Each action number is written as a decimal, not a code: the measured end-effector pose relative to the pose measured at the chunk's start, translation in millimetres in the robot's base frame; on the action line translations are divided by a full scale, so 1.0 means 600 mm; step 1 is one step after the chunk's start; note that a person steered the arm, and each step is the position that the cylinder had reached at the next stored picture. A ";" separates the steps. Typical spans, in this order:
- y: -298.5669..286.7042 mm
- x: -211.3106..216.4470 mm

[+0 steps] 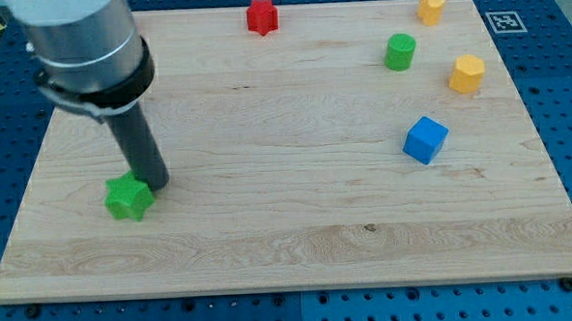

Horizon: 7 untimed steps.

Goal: Point at green circle

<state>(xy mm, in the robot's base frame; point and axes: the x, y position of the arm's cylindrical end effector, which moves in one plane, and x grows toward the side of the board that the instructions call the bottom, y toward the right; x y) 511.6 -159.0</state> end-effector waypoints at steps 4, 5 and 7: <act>-0.011 -0.008; 0.093 -0.088; 0.220 -0.117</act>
<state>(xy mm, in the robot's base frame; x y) 441.6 -27.3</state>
